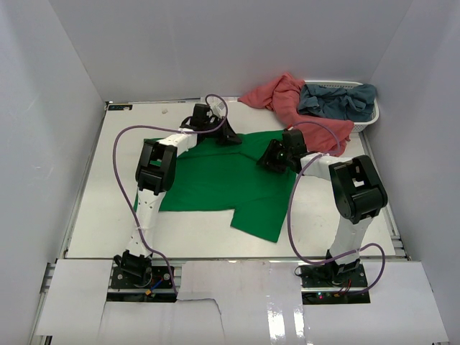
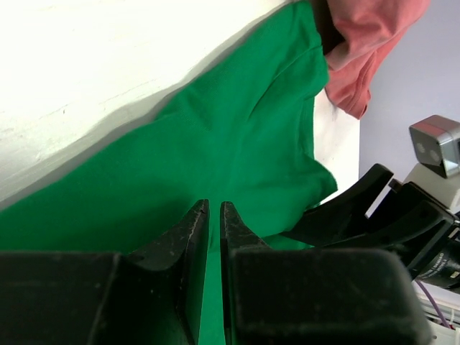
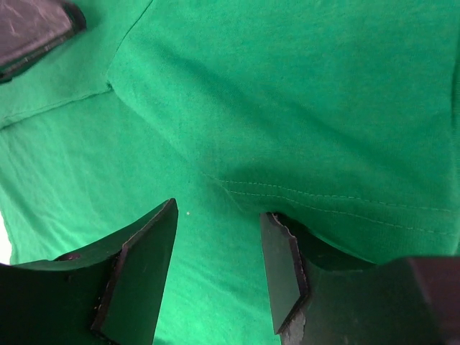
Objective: Fold and stack the t-shirts
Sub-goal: Fold the flattened tshirt in 1/3 of the way
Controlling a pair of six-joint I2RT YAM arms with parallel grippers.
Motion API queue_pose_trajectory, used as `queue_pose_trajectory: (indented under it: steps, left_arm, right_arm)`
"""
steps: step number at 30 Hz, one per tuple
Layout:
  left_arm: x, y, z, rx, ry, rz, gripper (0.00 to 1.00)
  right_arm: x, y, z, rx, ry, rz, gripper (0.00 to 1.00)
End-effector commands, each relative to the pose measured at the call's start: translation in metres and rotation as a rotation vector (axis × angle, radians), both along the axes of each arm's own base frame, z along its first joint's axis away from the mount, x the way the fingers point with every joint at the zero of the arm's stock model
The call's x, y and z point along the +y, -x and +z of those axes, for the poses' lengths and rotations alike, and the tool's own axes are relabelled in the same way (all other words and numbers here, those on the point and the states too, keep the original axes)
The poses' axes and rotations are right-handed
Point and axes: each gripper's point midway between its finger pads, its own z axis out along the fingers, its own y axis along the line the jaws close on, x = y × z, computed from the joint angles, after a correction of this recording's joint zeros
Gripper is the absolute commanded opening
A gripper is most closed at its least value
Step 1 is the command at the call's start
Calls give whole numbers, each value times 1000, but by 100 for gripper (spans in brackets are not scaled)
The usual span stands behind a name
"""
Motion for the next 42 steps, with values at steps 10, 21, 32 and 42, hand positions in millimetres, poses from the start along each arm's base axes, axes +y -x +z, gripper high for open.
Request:
queue_pose_trajectory:
  steps: [10,21,32,42]
  left_arm:
    - [-4,8,25,-63,19,-42,22]
    - [-3,12,23,-58,15,-53,22]
    - [-1,13,25,-67,-2,-59,22]
    - [-1,14,26,-63,-2,-60,22]
  right_arm:
    - [6,-34,24,-174,29,-32,57]
    - [28,-56,35,-207,-14,6,59]
    - [59,-62,42,-171,-144,27,60]
    - [64,-59,59,-102,-254,2,32]
